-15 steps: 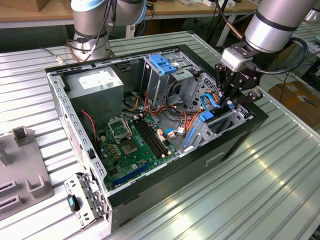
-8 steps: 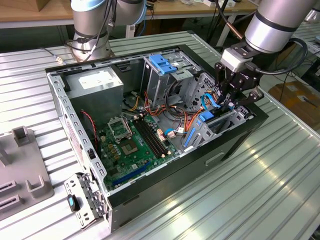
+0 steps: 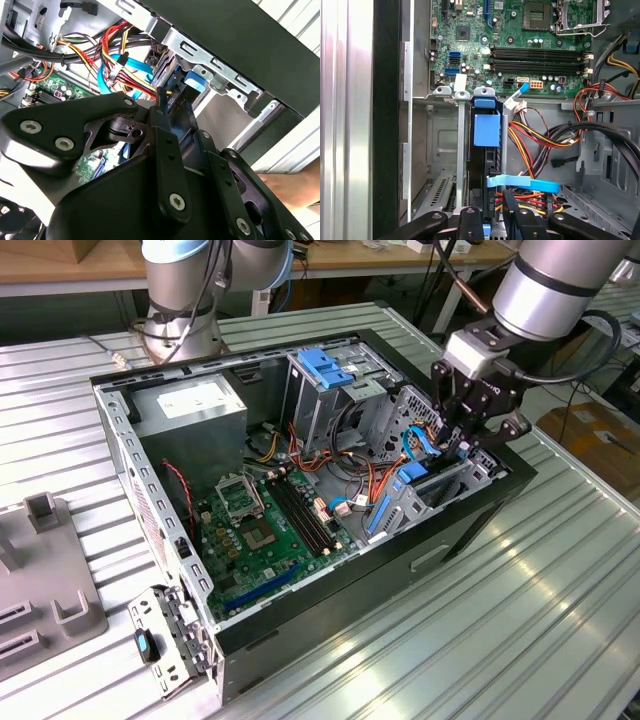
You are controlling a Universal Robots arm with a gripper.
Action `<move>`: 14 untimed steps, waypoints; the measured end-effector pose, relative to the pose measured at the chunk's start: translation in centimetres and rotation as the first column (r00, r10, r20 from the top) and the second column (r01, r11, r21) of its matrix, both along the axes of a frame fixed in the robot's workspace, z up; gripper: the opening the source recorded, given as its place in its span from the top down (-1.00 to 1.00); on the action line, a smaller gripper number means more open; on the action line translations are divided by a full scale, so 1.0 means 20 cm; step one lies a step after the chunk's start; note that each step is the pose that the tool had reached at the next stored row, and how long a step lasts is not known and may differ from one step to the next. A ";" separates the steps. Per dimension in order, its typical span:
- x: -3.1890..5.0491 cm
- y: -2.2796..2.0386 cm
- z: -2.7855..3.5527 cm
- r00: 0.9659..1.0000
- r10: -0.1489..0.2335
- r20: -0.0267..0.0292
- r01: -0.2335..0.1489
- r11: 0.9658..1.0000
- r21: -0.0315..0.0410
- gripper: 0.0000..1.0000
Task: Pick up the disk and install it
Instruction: 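Insert the second disk wire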
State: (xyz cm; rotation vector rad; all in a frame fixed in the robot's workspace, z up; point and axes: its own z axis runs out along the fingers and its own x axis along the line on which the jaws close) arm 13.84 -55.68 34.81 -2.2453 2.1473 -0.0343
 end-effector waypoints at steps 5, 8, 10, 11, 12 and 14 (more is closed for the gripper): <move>0.000 0.003 0.052 1.000 0.000 0.000 0.000 1.000 0.000 0.40; 0.000 0.004 0.083 1.000 0.000 0.000 0.000 1.000 0.000 0.40; 0.000 0.004 0.087 1.000 0.000 0.000 0.000 1.000 0.001 0.40; 0.000 0.004 0.088 1.000 0.000 0.000 0.000 1.000 0.000 0.40; 0.000 0.004 0.089 1.000 0.000 0.000 0.000 1.000 0.000 0.40; 0.000 0.004 0.090 1.000 0.000 0.000 0.000 1.000 0.000 0.40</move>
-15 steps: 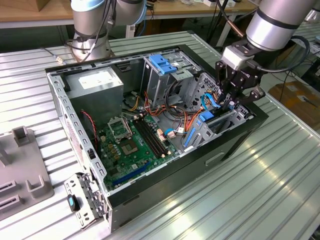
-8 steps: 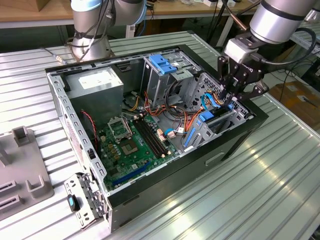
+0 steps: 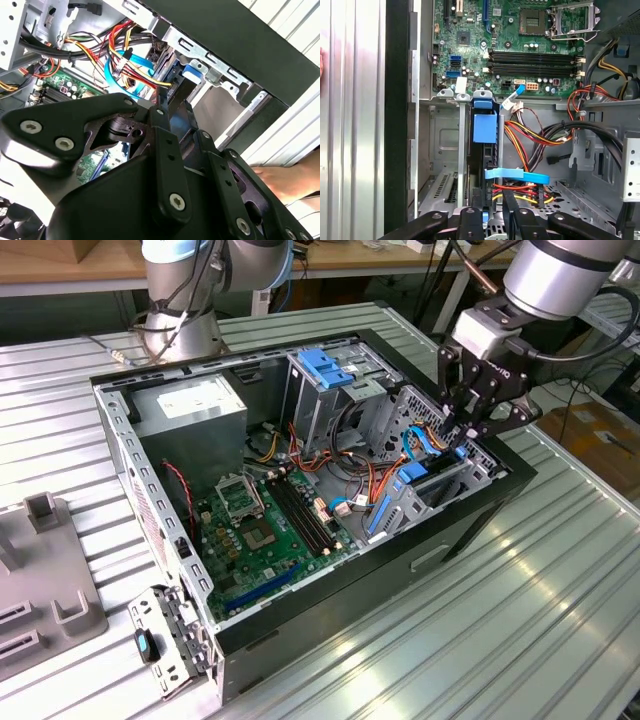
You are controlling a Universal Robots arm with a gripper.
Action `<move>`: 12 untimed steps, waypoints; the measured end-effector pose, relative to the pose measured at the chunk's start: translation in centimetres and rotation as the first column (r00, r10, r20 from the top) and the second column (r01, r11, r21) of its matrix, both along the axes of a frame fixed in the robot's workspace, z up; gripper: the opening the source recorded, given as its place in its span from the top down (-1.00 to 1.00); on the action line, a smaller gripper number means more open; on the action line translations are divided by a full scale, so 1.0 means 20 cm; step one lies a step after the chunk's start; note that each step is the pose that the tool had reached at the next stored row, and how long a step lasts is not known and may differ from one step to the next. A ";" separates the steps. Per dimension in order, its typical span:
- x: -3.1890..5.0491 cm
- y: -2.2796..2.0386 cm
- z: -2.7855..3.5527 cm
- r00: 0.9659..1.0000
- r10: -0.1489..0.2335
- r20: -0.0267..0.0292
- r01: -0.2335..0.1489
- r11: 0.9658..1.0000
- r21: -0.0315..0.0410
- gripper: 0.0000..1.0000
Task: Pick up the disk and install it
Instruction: 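Insert the second disk wire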
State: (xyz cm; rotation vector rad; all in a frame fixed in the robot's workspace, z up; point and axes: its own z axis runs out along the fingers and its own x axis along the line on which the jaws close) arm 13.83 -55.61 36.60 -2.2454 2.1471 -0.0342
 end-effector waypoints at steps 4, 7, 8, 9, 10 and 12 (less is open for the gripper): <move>-0.025 0.001 0.000 1.000 0.000 0.000 0.000 1.000 -0.001 0.40; -0.044 0.001 -0.001 1.000 0.000 0.000 0.000 1.000 -0.001 0.40; -0.044 0.001 -0.001 1.000 0.000 0.000 0.000 1.000 -0.001 0.40; -0.044 0.001 -0.001 1.000 0.000 0.000 0.000 1.000 -0.001 0.40; -0.044 0.001 -0.001 1.000 0.000 0.000 0.000 1.000 -0.001 0.40; -0.044 0.001 0.016 1.000 0.000 0.000 0.000 1.000 -0.001 0.40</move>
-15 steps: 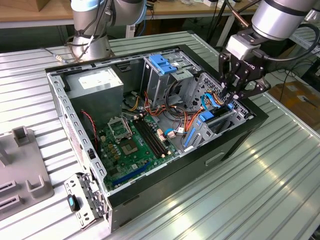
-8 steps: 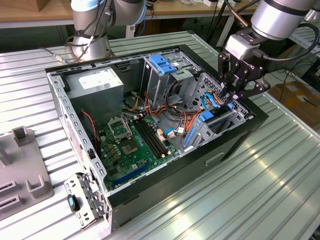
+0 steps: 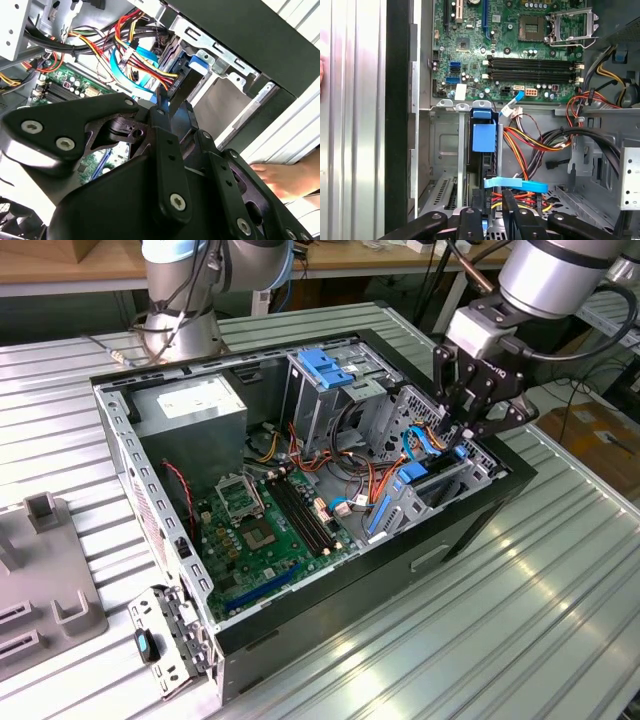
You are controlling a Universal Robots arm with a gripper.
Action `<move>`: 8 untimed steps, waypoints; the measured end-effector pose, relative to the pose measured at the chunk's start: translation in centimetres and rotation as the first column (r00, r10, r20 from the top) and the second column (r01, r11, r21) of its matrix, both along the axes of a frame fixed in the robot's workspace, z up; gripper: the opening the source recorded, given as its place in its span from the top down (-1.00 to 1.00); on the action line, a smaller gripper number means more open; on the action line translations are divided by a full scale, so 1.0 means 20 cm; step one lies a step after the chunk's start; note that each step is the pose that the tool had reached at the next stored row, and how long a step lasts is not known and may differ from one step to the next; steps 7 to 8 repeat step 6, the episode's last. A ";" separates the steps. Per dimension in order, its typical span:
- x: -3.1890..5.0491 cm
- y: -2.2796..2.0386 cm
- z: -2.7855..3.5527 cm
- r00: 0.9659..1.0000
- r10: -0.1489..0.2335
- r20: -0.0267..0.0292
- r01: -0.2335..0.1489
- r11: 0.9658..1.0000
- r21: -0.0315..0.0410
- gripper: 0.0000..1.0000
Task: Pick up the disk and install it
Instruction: 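Insert the second disk wire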
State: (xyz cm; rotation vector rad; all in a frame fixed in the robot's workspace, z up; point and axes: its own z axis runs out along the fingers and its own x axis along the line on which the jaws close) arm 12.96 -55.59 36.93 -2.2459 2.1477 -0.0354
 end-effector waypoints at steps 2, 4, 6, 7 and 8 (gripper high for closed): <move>0.000 0.000 0.000 1.000 0.000 0.000 0.000 1.000 0.000 0.40; 0.000 0.000 0.001 1.000 0.000 0.000 0.000 1.000 0.000 0.40; 0.000 0.000 0.001 1.000 0.000 0.000 0.000 1.000 0.000 0.40; 0.000 0.000 0.001 1.000 0.000 0.000 0.000 1.000 0.000 0.40; 0.000 0.000 0.001 1.000 0.000 0.000 0.000 1.000 0.000 0.40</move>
